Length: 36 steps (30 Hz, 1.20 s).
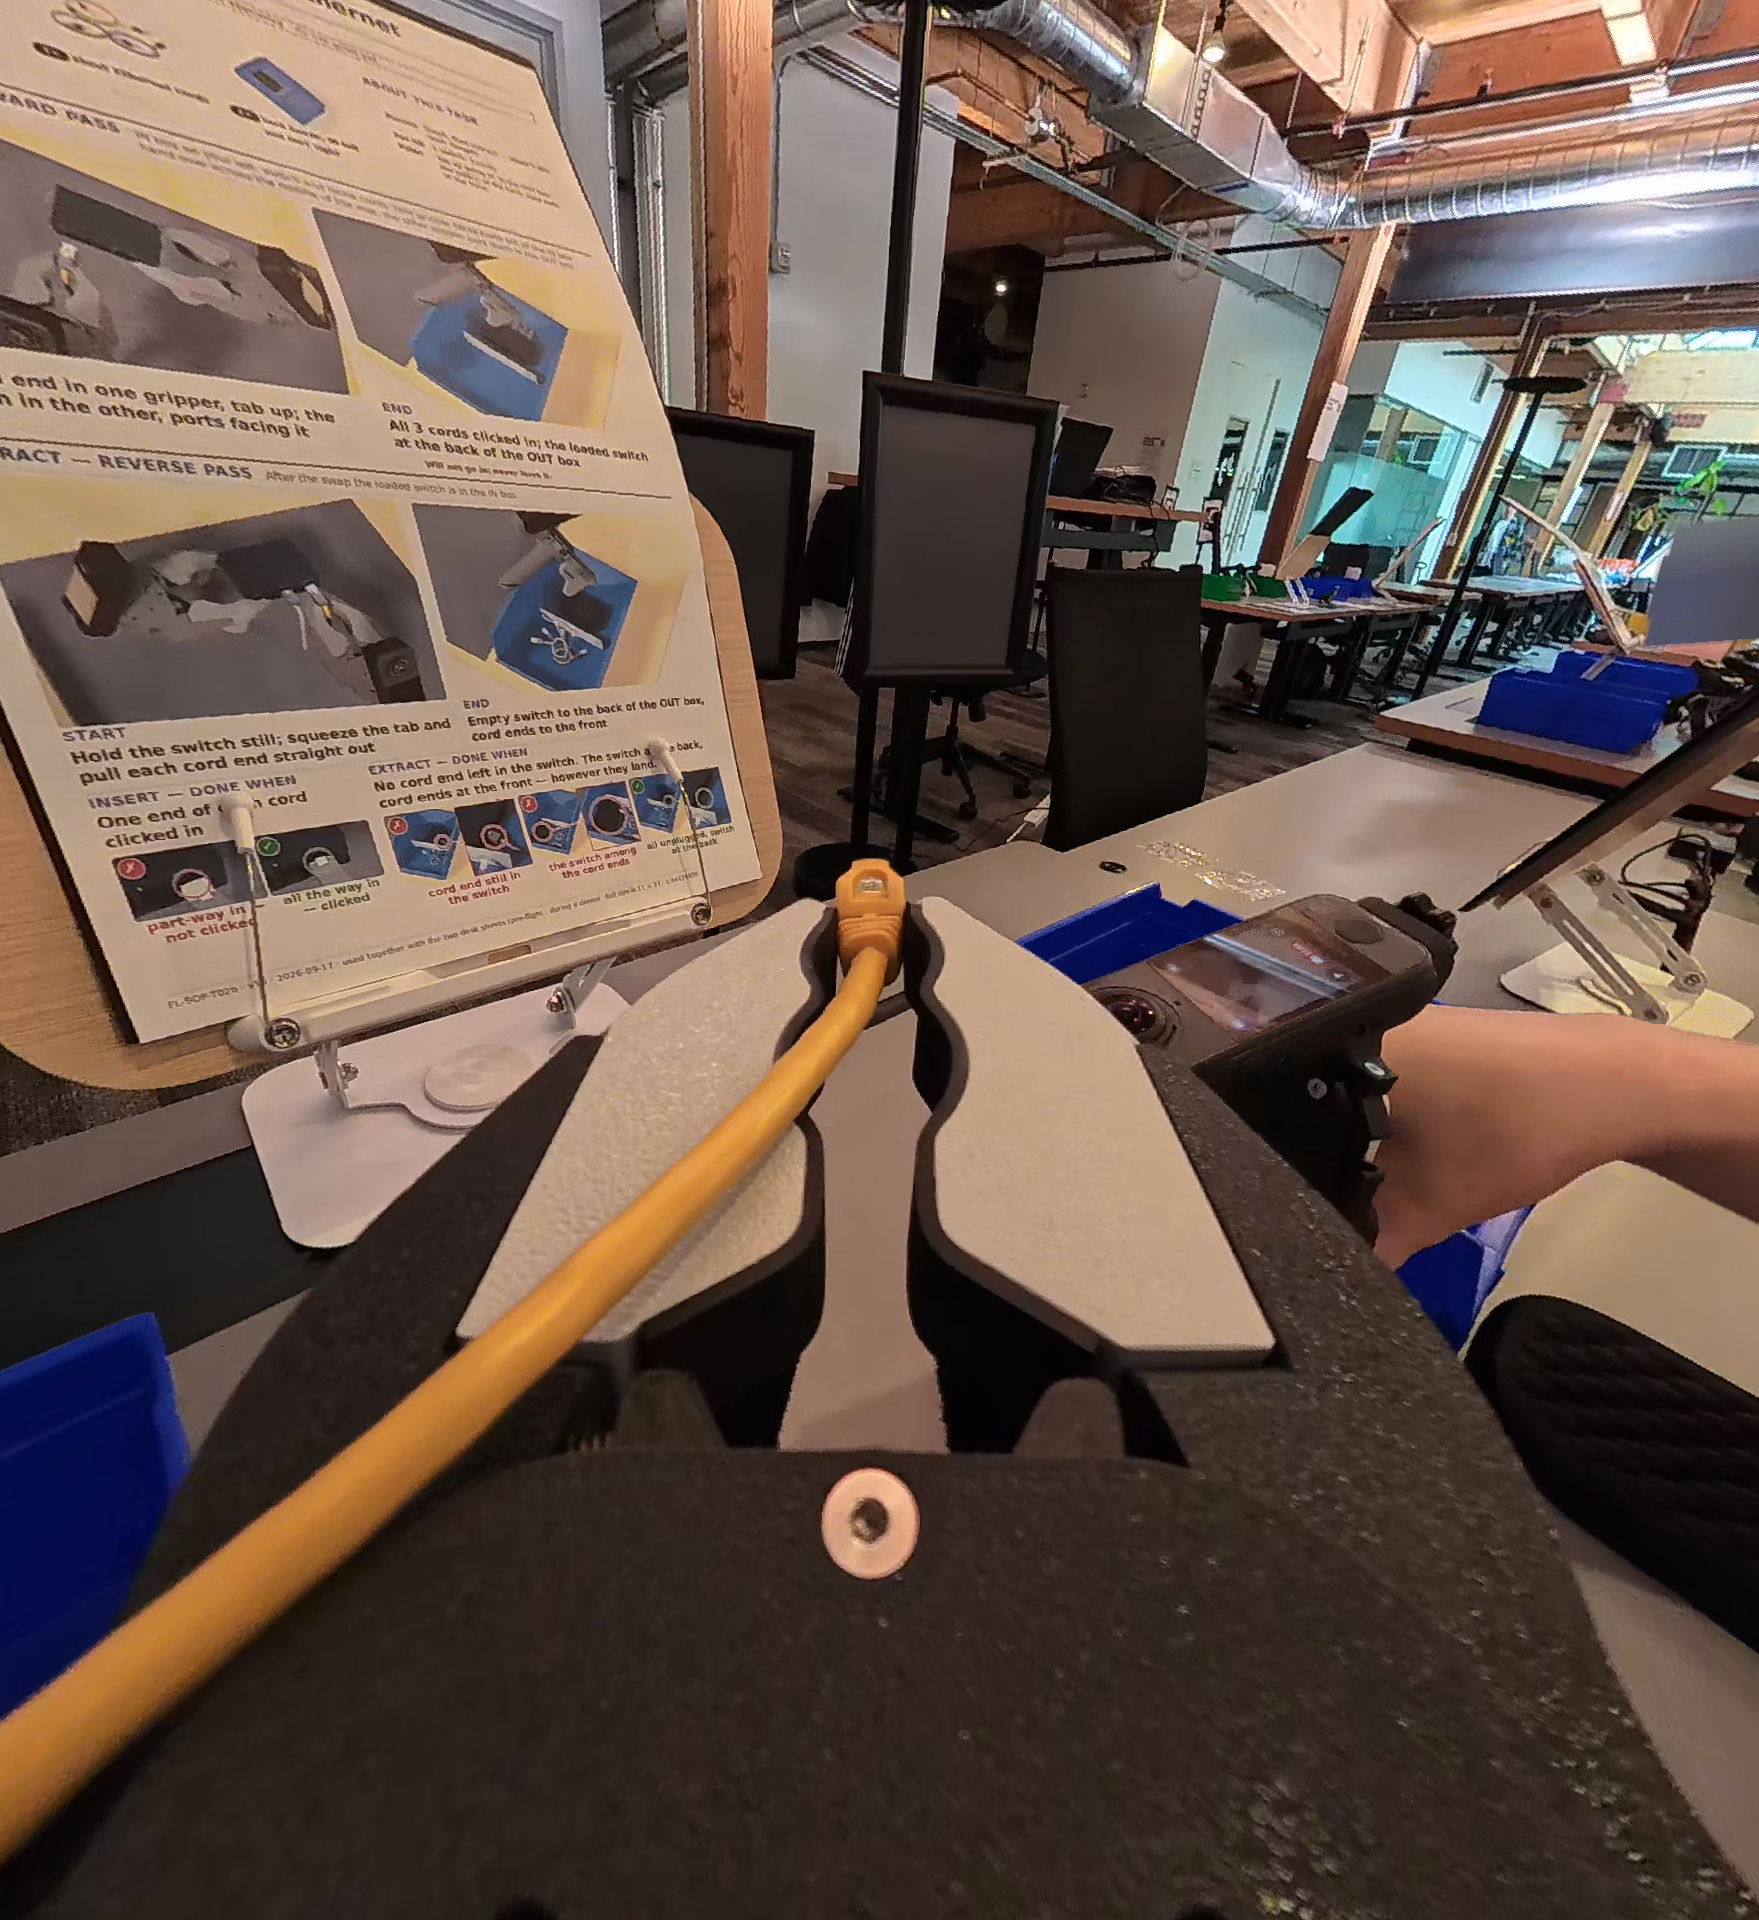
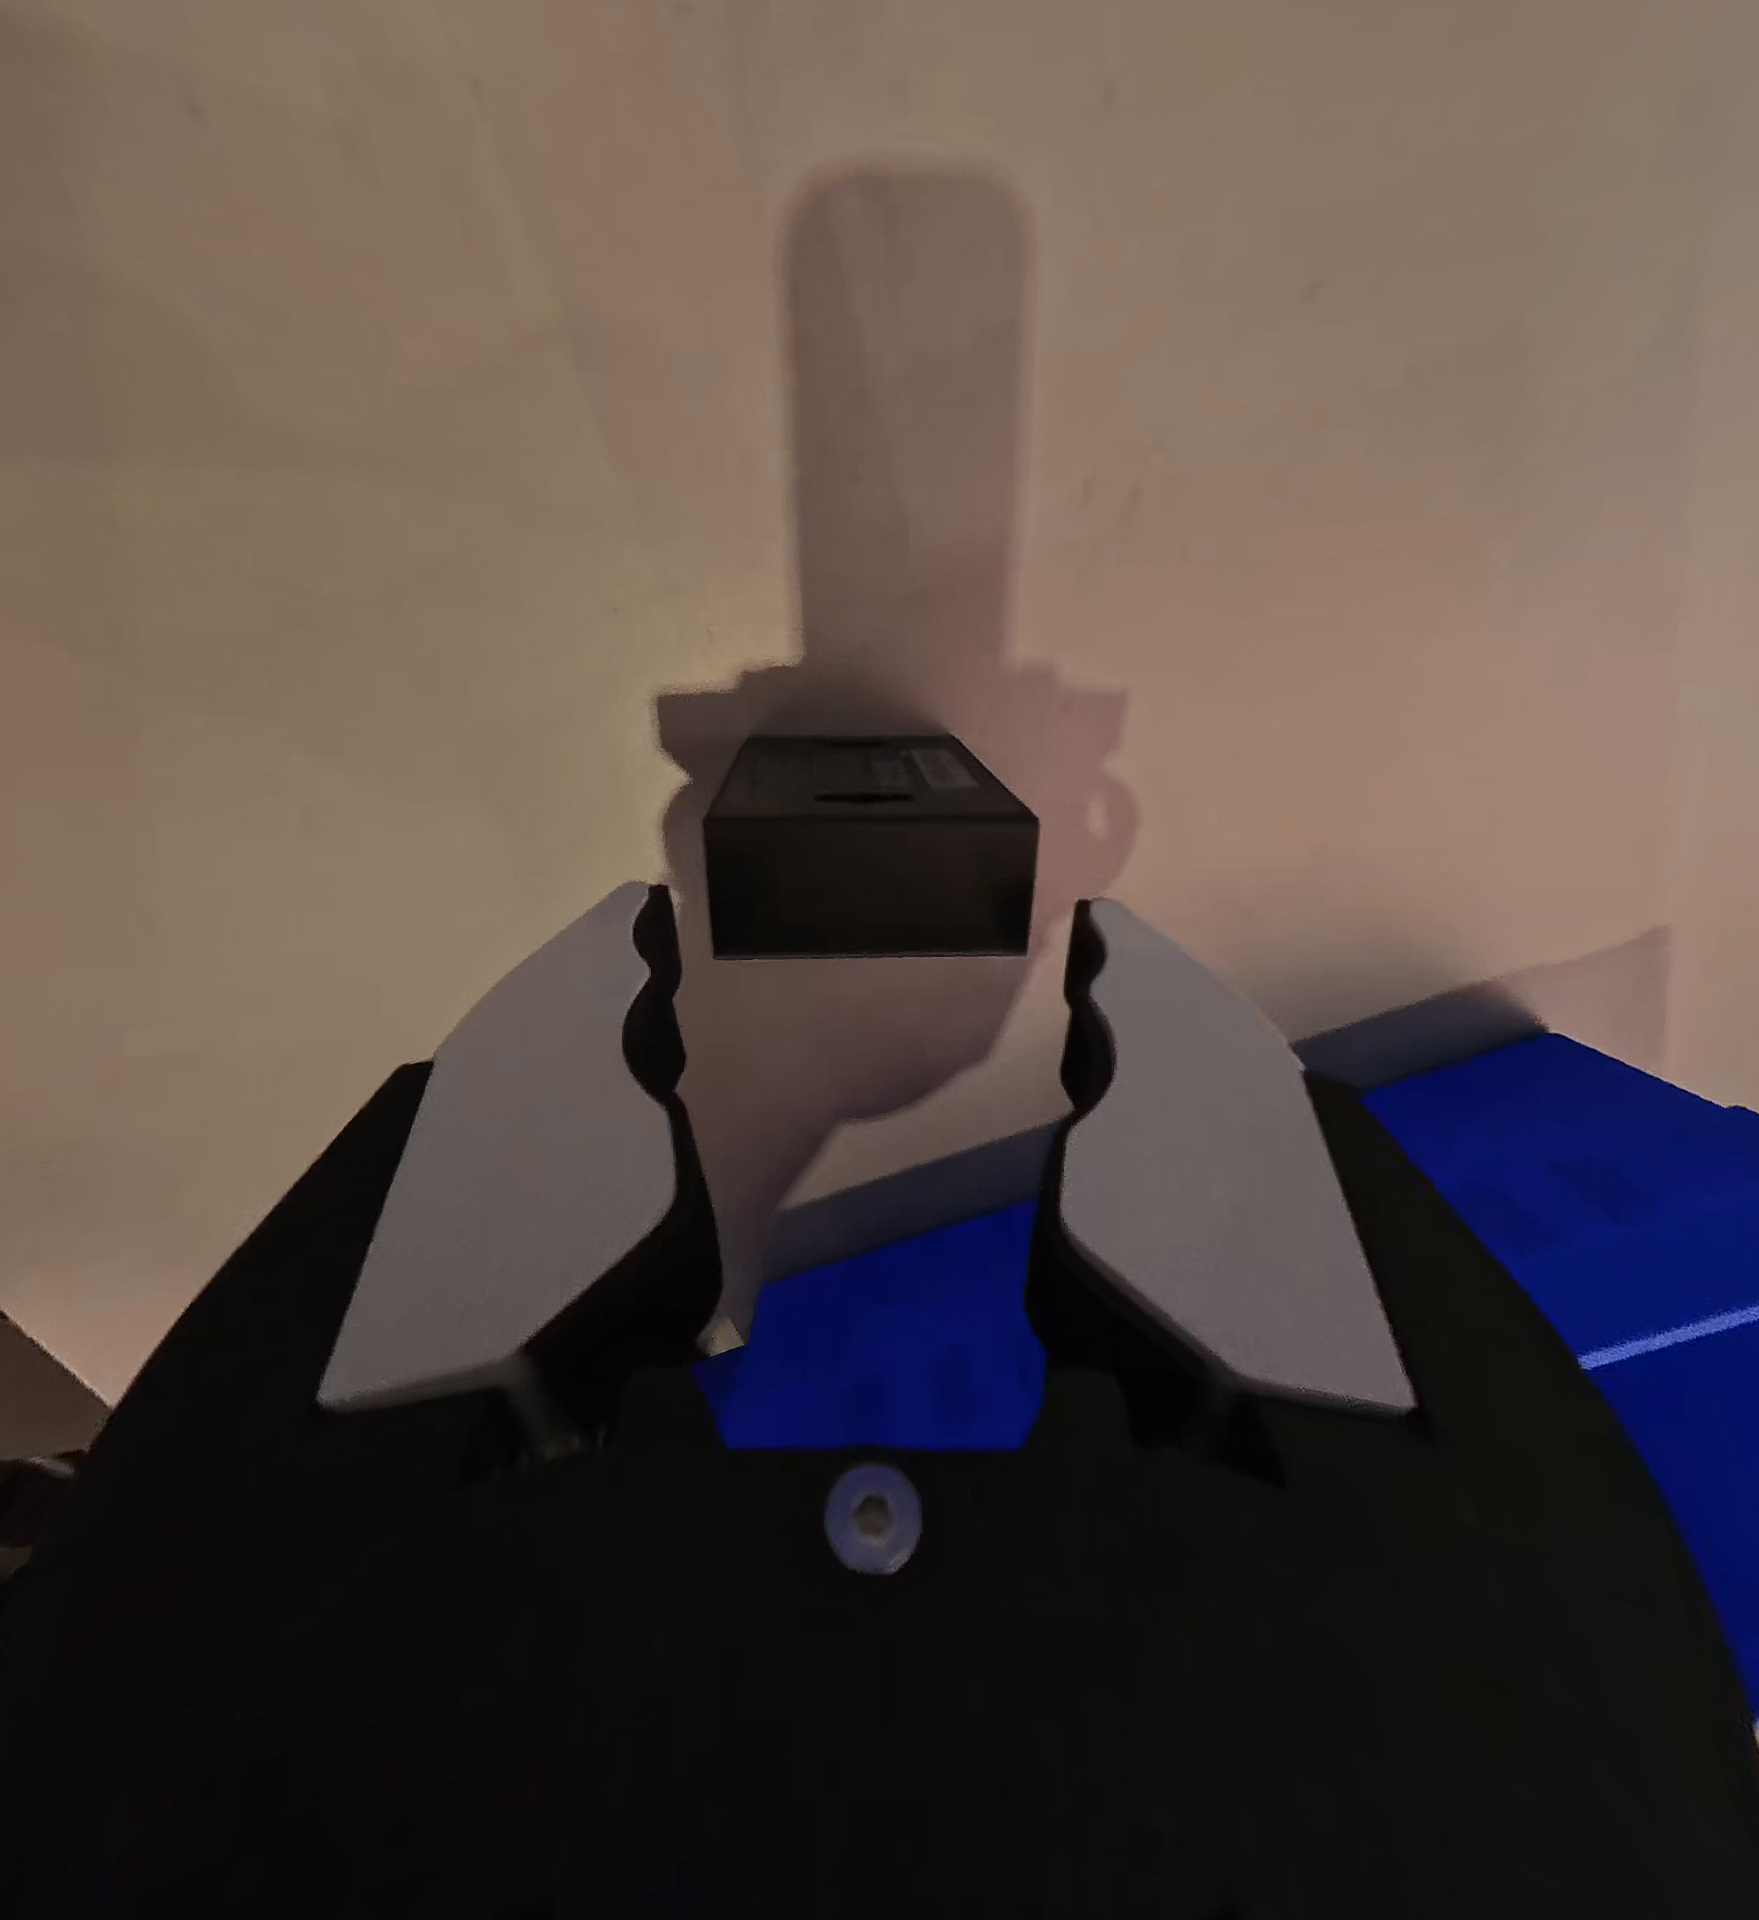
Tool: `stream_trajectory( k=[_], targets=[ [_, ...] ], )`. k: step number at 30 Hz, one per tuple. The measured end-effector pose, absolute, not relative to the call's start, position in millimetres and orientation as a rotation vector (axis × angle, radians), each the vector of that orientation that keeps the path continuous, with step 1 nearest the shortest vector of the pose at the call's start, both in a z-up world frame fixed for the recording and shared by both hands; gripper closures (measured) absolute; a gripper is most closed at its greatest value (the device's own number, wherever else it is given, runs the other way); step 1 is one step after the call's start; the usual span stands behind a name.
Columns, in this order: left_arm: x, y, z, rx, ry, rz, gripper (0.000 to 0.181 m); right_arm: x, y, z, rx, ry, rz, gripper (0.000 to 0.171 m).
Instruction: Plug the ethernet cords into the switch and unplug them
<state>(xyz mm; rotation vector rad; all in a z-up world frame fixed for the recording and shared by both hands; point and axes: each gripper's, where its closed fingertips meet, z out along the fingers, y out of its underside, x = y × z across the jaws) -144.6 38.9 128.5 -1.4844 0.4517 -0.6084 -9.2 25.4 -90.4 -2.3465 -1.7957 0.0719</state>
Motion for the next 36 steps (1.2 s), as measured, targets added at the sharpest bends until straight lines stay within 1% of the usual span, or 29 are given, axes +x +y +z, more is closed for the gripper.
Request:
stream_trajectory(
  k=[3, 6, 8, 9, 36],
  targets=[
    [-145.0, 37.5, 130.0, -1.479, 0.453, -0.612, 0.169, -14.3, 27.8, -90.4, -2.312, -1.807, 0.043, 0.108],
    [-145.4, 36.4, 131.1, -1.476, 0.452, -0.614, 0.169, -14.4, 27.5, -94.9, -2.344, -1.815, 0.043, 0.105],
    [-145.6, 35.6, 131.9, -1.473, 0.452, -0.615, 0.169, -14.0, 28.8, -97.7, -2.358, -1.815, 0.038, 0.107],
    [-145.8, 35.6, 132.2, -1.472, 0.452, -0.615, 0.169, -14.9, 27.5, -98.7, -2.368, -1.817, 0.053, 0.111],
    [-143.9, 36.4, 130.4, -1.478, 0.458, -0.619, 0.169, -10.8, 30.6, -99.1, -2.388, -1.879, -0.015, 0.111]
  ],
)
